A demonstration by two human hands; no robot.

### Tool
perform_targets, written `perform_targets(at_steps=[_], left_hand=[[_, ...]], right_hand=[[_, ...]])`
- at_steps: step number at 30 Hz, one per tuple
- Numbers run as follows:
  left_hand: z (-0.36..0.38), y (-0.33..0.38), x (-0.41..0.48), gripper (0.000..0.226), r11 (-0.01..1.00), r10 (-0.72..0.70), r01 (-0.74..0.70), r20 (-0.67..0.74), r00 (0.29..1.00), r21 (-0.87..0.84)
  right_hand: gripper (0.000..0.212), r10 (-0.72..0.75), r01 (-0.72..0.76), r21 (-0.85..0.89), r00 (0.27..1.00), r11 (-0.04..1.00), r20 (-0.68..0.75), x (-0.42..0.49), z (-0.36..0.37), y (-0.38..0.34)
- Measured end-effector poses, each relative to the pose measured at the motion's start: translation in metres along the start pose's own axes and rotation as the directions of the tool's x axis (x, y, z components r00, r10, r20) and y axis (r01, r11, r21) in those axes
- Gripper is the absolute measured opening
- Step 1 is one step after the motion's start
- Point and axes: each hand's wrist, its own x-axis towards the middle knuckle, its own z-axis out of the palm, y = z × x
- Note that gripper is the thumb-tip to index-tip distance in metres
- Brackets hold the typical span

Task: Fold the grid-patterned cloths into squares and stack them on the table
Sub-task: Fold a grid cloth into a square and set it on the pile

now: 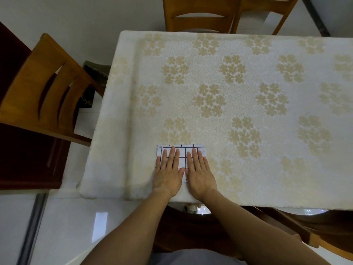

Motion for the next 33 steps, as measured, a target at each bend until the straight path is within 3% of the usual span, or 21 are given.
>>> perform_targets(at_steps=[15,18,21,27,33], left_hand=[[0.0,-0.011,0.008,0.069,1.0,-0.005,0.005,-0.038,0.999,-0.014],[-0.006,-0.007,0.008,0.072,0.983,-0.13,0.114,-0.106,0.986,-0.141],[-0.009,0.002,0.012,0.074,0.941,-0.244,0.213,-0.089,0.966,-0.262],[-0.01,-0.004,0.009,0.071,0.931,-0.251,0.191,-0.165,0.954,-0.311],[-0.017,-0.008,0.004,0.072,0.918,-0.271,0.222,-0.11,0.956,-0.327]], right_hand=[[0.061,-0.005,0.003,0.037,0.999,0.999,0.042,0.012,-0.009,-0.004],[0.064,0.037,-0.036,0.051,0.999,0.998,-0.015,0.008,-0.016,0.001],[0.065,0.126,-0.128,0.089,0.992,0.988,0.025,0.001,-0.017,0.005],[0.063,0.074,-0.081,0.123,0.995,0.989,0.06,0.009,-0.015,-0.011],[0.061,0.039,-0.041,0.167,0.999,0.985,0.013,0.011,-0.015,-0.01]])
